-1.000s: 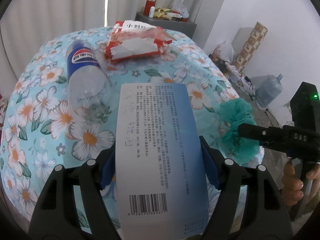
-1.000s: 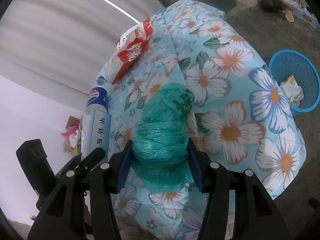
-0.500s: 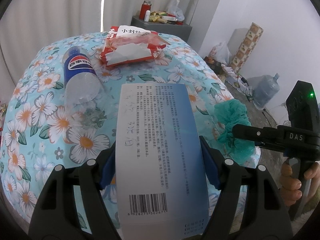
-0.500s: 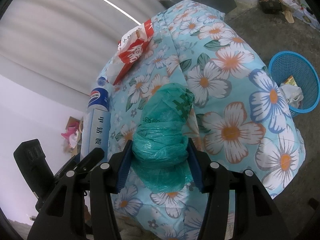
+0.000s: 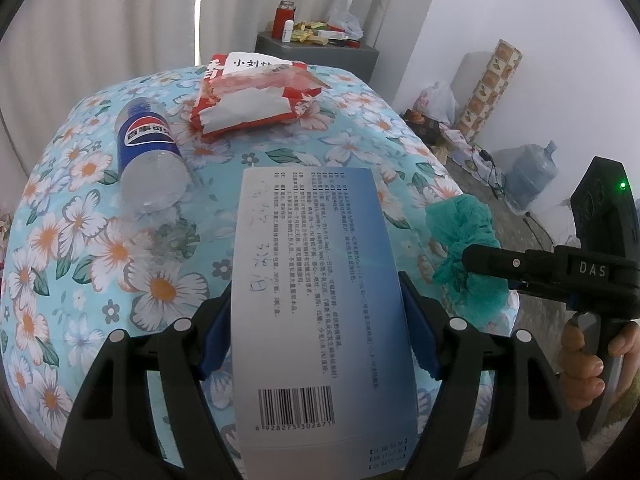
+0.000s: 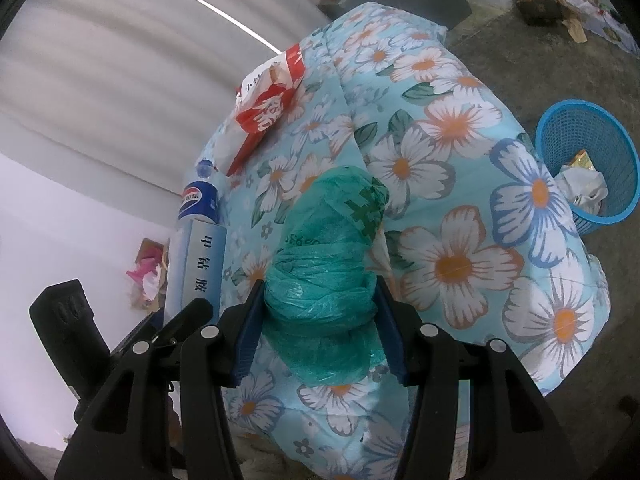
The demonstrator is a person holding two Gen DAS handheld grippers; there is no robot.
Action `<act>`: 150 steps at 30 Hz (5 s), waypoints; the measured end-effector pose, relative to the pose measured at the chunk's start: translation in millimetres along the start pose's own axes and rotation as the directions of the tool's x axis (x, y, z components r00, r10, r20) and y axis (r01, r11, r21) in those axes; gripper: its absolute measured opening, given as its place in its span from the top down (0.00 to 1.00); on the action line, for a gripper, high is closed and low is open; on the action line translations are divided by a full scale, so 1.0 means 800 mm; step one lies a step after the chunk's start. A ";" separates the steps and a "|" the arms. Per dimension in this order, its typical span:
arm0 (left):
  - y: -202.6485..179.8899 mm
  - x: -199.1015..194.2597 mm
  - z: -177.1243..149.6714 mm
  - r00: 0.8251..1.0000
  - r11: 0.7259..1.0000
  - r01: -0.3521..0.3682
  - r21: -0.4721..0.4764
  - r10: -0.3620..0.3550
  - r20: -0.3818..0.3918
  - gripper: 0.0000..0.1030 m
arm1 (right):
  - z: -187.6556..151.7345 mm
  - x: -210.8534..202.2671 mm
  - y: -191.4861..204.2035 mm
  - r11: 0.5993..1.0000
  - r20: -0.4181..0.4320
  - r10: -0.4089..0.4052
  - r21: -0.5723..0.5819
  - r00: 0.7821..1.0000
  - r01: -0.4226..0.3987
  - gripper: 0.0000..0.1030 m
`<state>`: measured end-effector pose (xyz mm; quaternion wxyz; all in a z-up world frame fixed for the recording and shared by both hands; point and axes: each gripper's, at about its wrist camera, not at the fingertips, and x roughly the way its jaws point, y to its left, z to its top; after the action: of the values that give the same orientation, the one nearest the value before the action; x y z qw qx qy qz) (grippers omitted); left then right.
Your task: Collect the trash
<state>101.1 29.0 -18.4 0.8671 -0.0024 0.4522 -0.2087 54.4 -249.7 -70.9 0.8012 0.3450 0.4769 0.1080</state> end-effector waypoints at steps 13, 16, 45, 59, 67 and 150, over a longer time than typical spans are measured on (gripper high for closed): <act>-0.018 0.008 0.009 1.000 0.999 0.005 0.042 -0.005 0.000 0.33 | 0.000 -0.016 -0.018 0.999 0.031 0.031 0.028 0.999 -0.032 0.50; -0.024 0.009 0.012 1.000 0.998 0.008 0.055 -0.008 0.001 0.33 | 0.001 -0.022 -0.025 0.998 0.044 0.042 0.038 0.998 -0.043 0.50; -0.315 0.233 0.191 0.909 0.863 0.373 0.341 -0.266 -0.321 0.32 | 0.065 -0.136 -0.284 0.880 0.322 -0.244 0.470 0.915 0.069 0.50; -0.396 0.359 0.181 0.857 0.856 0.414 0.310 -0.251 -0.451 0.20 | 0.066 -0.066 -0.396 0.726 0.206 -0.405 0.665 0.891 0.176 0.32; -0.363 0.261 0.168 0.861 0.820 0.462 0.337 -0.325 -0.391 0.20 | 0.008 -0.086 -0.367 0.729 0.218 -0.391 0.667 0.894 0.156 0.32; 0.043 0.012 0.123 0.991 0.993 0.119 -0.021 -0.118 0.059 0.20 | 0.066 0.012 -0.017 0.998 0.090 -0.021 0.054 0.996 0.017 0.25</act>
<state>195.5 38.6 25.3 0.8658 -0.0459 0.4285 -0.2541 102.0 -278.5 -70.3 0.8134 0.3664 0.4461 0.0719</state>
